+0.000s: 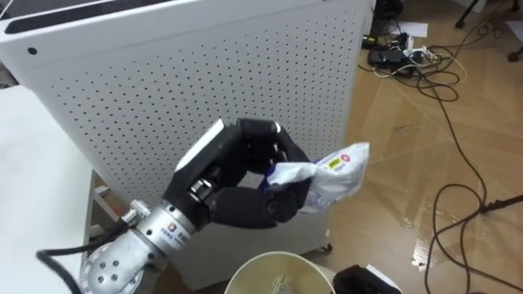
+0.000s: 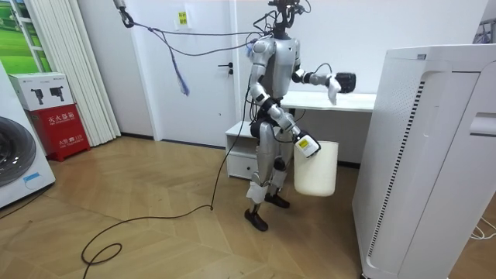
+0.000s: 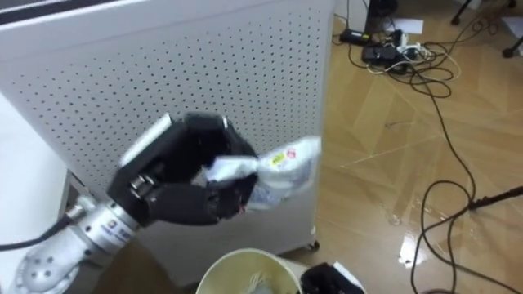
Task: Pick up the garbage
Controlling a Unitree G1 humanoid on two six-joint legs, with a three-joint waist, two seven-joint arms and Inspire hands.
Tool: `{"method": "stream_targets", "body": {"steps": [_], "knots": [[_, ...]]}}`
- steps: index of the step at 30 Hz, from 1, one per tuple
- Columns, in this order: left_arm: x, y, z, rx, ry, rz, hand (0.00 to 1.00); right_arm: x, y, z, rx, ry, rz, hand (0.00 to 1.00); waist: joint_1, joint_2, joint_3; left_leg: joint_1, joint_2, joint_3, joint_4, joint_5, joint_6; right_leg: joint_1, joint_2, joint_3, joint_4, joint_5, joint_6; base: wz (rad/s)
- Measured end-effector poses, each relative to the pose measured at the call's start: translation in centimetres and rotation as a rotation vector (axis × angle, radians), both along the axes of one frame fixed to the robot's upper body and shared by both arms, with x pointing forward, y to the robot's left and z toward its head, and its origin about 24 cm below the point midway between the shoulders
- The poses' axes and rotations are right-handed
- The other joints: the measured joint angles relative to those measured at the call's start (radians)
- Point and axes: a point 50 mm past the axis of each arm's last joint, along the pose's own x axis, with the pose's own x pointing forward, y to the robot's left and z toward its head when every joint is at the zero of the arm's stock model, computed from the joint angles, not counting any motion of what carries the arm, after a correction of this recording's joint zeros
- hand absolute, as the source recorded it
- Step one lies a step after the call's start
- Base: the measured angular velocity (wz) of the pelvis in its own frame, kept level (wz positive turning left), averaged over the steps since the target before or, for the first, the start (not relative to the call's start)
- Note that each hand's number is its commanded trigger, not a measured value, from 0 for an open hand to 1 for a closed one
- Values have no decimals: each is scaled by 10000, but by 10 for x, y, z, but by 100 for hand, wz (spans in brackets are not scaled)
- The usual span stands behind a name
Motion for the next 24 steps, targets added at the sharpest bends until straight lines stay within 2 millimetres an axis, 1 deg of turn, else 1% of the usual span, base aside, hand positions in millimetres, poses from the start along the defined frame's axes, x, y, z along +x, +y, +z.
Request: {"method": "stream_targets", "body": {"steps": [3,5,7,10,12,17,20,24], "knots": [[3,1,-21,31,869,187,100,15,1,5,-72,-269,-59,100,-45,-143,95,-482,25,3,232,10,9,-519,-15,59,268,-3,-5,-1],[3,-1,-27,-9,1138,113,100,17,1,7,-61,-455,-65,100,-49,-233,140,-634,33,10,357,10,9,-641,-31,52,321,-3,-5,0],[3,-4,-33,-27,1379,-56,100,20,1,9,-57,-561,-46,100,-90,-257,139,-743,2,19,389,9,10,-737,-66,52,341,-3,-5,-2],[1,-9,-47,58,1936,-342,100,25,3,13,-51,-701,42,100,-67,-275,152,-844,-14,119,425,10,12,-947,-126,44,504,-4,-4,-9],[1,-7,-55,163,2238,-442,100,29,4,17,6,-979,122,100,-87,-322,177,-1157,1,139,496,21,31,-1341,-131,49,683,-4,-5,-6],[-2,1,-75,460,3090,-387,100,31,2,17,-92,-976,112,100,-10,-320,178,-1635,33,130,713,26,39,-1853,-142,35,962,-40,-67,-3],[-3,2,-84,564,3455,-367,100,30,-1,15,-182,-871,34,100,79,-318,178,-1758,48,110,795,26,38,-1962,-143,3,1026,-74,-124,2],[-7,1,-94,785,3872,-615,100,29,-3,13,-265,-741,-27,100,156,-320,179,-1854,71,98,794,15,50,-2112,-150,-78,1176,-71,-142,3]]}}
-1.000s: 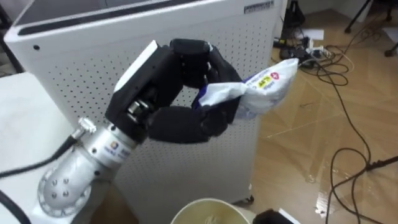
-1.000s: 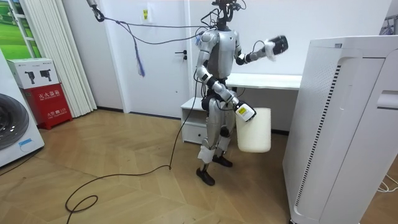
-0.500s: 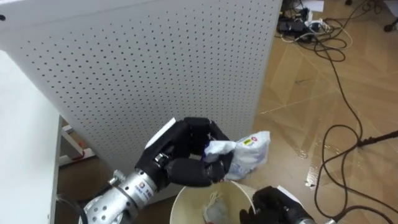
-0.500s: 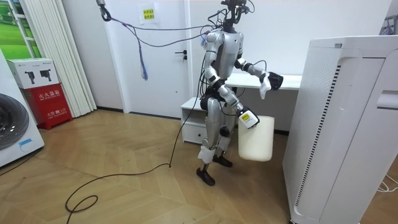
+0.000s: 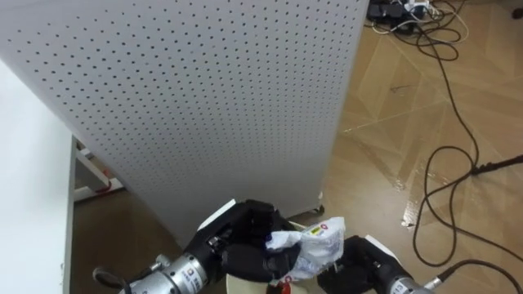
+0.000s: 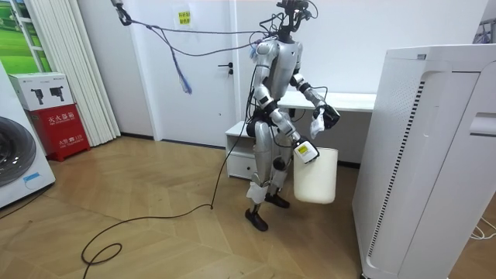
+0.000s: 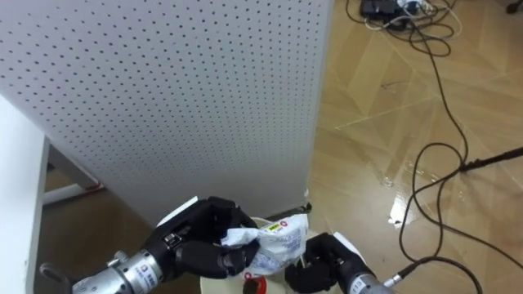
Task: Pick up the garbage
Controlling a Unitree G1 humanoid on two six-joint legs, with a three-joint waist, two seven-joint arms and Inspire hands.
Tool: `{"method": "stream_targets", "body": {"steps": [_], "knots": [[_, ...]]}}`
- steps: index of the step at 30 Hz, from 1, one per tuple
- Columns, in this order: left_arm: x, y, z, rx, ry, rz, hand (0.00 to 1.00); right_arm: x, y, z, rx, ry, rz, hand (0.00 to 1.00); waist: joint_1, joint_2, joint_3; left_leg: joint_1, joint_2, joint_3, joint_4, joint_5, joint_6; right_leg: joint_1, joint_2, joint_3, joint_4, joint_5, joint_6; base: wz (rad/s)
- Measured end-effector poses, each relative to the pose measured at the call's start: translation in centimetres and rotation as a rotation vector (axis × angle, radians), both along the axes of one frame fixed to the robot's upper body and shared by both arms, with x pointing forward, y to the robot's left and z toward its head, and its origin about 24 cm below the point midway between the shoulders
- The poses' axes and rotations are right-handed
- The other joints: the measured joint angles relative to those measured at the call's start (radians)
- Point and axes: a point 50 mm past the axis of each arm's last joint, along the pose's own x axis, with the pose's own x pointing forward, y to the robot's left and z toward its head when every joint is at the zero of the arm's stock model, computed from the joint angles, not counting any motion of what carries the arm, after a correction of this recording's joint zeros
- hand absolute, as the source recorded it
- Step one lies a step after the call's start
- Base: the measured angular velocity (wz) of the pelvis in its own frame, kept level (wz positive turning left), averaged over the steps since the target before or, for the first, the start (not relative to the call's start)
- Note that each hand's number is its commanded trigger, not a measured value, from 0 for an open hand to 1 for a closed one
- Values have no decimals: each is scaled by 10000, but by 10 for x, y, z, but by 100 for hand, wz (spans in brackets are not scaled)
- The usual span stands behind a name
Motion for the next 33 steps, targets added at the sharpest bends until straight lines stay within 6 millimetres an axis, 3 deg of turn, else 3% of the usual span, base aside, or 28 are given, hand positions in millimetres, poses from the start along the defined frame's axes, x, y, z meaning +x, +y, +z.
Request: {"method": "stream_targets", "body": {"steps": [20,21,22,23,33], "knots": [[-4,12,-15,453,632,-99,97,5,-4,4,151,-5,164,100,-25,17,7,-131,22,-91,74,4,4,-31,1,-126,-25,22,-37,1],[-4,12,-15,489,629,-109,68,4,-5,3,197,73,105,100,-23,17,7,-131,20,-91,69,4,4,-31,0,-128,-25,22,-37,0],[-5,12,-15,548,617,-124,51,3,-6,2,213,122,78,100,-21,18,7,-130,20,-91,67,4,4,-31,0,-127,-26,22,-37,0],[-5,13,-16,663,613,-150,0,2,-7,0,224,222,51,100,-23,18,7,-129,19,-91,65,4,4,-31,1,-126,-26,22,-37,0],[-14,16,-24,767,932,-229,0,-1,-13,-4,140,536,19,100,-5,20,5,-116,22,-90,68,4,4,-24,7,-121,-28,22,-37,0]]}}
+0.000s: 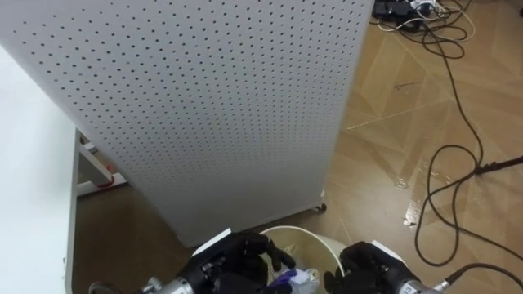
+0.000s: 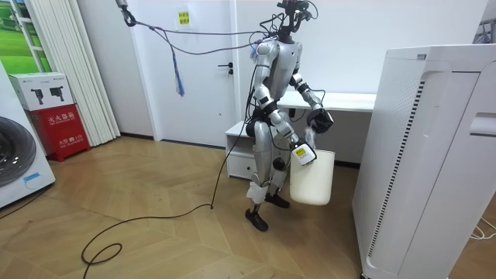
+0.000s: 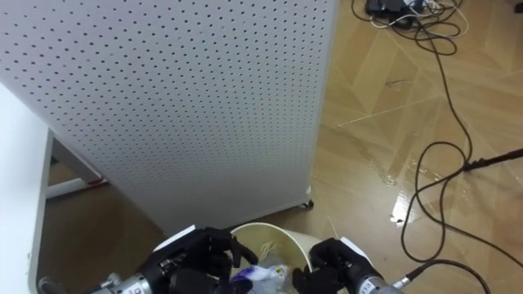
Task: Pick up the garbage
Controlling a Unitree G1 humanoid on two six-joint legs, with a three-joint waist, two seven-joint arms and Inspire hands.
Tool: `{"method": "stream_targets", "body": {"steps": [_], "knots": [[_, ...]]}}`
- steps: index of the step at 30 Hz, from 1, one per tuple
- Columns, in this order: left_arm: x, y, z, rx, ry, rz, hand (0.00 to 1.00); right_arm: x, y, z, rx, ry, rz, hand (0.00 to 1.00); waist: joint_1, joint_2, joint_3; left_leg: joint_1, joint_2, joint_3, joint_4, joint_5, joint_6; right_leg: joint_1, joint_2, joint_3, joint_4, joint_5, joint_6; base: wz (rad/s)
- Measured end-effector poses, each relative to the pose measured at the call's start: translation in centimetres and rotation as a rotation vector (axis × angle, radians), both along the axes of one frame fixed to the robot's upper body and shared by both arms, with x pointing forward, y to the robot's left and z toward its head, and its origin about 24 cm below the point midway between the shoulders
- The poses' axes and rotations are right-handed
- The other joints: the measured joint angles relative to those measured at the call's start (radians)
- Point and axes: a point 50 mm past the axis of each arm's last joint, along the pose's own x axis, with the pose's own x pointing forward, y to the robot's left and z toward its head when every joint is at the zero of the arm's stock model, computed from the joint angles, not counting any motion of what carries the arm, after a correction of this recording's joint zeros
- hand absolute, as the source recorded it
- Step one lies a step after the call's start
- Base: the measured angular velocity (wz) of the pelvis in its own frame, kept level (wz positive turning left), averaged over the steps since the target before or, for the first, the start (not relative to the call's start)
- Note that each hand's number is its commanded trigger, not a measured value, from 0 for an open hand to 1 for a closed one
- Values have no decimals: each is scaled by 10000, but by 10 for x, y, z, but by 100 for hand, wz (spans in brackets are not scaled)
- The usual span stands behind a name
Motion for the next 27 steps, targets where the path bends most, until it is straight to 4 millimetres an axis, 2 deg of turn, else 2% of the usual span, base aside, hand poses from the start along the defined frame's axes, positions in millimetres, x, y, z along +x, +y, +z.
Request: {"method": "stream_targets", "body": {"steps": [16,22,26,27], "knots": [[-2,-1,0,-101,69,-349,0,0,-2,0,29,20,-102,100,1,42,-25,60,2,3,9,0,0,69,1,-1,-3,0,0,0],[-4,2,-1,-144,112,-264,0,-1,-3,0,17,20,-102,100,-20,33,-35,479,-29,2,-164,7,-7,417,-7,-8,-66,-2,1,-1],[-15,12,-8,-193,379,149,0,-11,-10,-5,10,137,-369,100,-75,11,-78,950,-62,-35,-368,11,-16,994,17,-115,-423,-2,2,3],[-22,16,-13,-161,587,309,0,-19,-12,-10,13,307,-578,100,-88,-39,-152,1148,-79,-53,-475,16,-22,1203,16,-160,-535,-5,7,8]]}}
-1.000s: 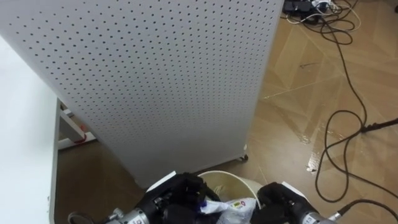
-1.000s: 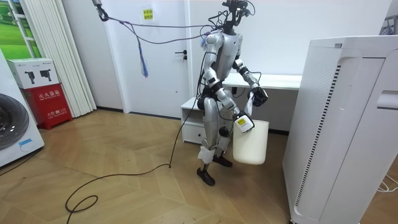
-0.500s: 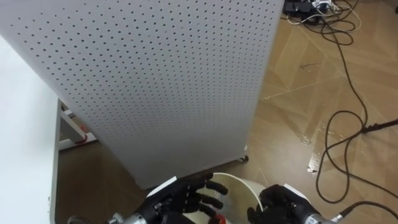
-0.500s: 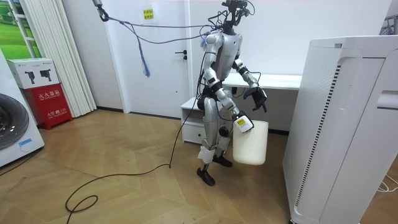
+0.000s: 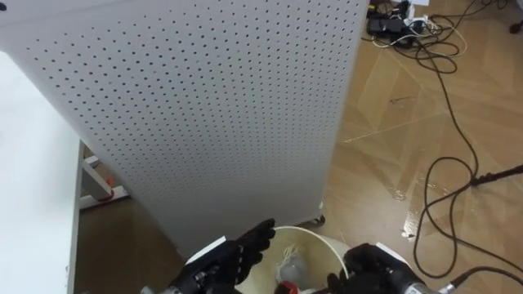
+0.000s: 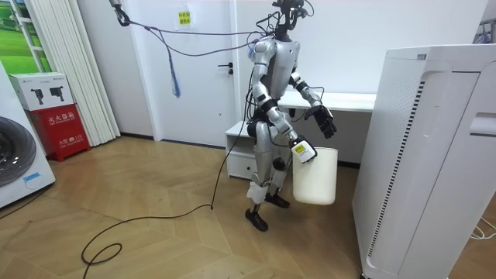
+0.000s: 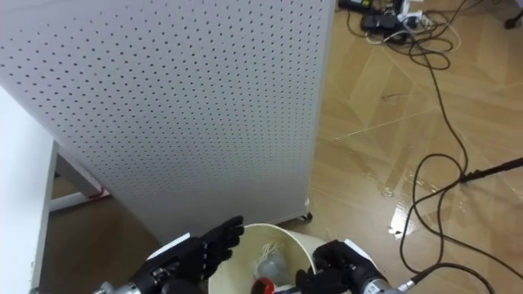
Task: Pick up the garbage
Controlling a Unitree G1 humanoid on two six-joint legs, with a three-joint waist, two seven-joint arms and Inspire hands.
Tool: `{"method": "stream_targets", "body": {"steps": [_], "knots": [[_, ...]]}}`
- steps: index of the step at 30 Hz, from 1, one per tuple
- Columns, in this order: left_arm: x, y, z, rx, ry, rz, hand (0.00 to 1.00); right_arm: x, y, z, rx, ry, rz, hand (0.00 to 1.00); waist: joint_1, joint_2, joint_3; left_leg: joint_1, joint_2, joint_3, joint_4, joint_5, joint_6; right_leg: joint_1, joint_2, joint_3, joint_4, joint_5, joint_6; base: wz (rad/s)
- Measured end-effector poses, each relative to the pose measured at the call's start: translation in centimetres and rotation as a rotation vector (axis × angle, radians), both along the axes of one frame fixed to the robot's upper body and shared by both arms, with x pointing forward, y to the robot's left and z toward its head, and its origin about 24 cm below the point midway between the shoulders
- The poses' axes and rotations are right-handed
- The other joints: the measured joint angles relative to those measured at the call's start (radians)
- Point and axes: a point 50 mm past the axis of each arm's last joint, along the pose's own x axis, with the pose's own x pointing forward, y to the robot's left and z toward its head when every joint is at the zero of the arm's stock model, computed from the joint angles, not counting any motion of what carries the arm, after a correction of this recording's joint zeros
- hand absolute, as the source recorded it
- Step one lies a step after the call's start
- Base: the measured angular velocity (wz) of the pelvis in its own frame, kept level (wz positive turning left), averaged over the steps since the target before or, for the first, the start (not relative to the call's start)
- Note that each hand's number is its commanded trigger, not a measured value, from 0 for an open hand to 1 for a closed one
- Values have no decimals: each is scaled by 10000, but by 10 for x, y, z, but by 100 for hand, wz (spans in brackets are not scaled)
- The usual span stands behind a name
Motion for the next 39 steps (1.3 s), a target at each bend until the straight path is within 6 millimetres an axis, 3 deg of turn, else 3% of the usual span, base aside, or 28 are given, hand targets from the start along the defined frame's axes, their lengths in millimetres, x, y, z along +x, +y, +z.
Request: {"method": "stream_targets", "body": {"steps": [1,2,3,8,11,16,21,26,30,39], "knots": [[-4,2,-3,65,113,102,0,-4,-2,-2,1,96,-87,100,0,-31,-25,120,-14,1,-76,2,-3,110,-3,-12,-40,-8,13,4],[-13,8,-10,210,406,356,0,-13,-5,-7,-6,306,-236,100,2,-92,-129,300,-21,3,-184,4,-6,317,-5,-79,-185,-13,21,6],[-23,14,-16,272,708,670,0,-20,-9,-10,11,411,-415,100,-29,-146,-163,466,-27,-41,-264,2,-9,540,0,-172,-330,-14,23,9],[-66,39,-52,797,2545,2527,0,-67,-22,-32,281,1349,-1729,100,-230,-293,-231,1528,-72,-171,-733,-23,-55,1749,26,-531,-900,-17,77,11],[-92,50,-67,1311,3454,3515,0,-91,-28,-41,301,1853,-2477,100,-250,-373,-222,1883,-73,-179,-935,-31,-70,2101,40,-692,-1051,-33,98,0],[-113,50,-87,1706,4329,4514,0,-125,-33,-57,22,2854,-3186,100,-259,-447,-201,2384,-33,-81,-1174,-65,-140,2562,129,-619,-1218,-35,98,-7],[-134,55,-102,1828,5270,5631,0,-142,-38,-63,0,3234,-4004,100,-249,-431,-236,2661,-5,63,-1278,-93,-260,2716,259,-442,-1314,-85,12,-13],[-167,61,-118,1384,6883,7402,0,-166,-34,-74,349,3689,-5276,100,-241,-541,-351,2936,104,70,-1305,-143,-396,2897,376,-393,-1481,-148,-72,-8],[-191,65,-127,1289,8128,8751,0,-187,-34,-83,792,4500,-6688,100,-216,-554,-340,3137,152,65,-1339,-202,-490,3244,464,-301,-1654,-148,-72,-5],[-201,64,-133,931,9481,9614,0,-213,-39,-92,1392,5800,-8893,100,-263,-477,-284,3238,186,3,-1379,-258,-551,3443,527,-402,-1752,-163,-84,3]]}}
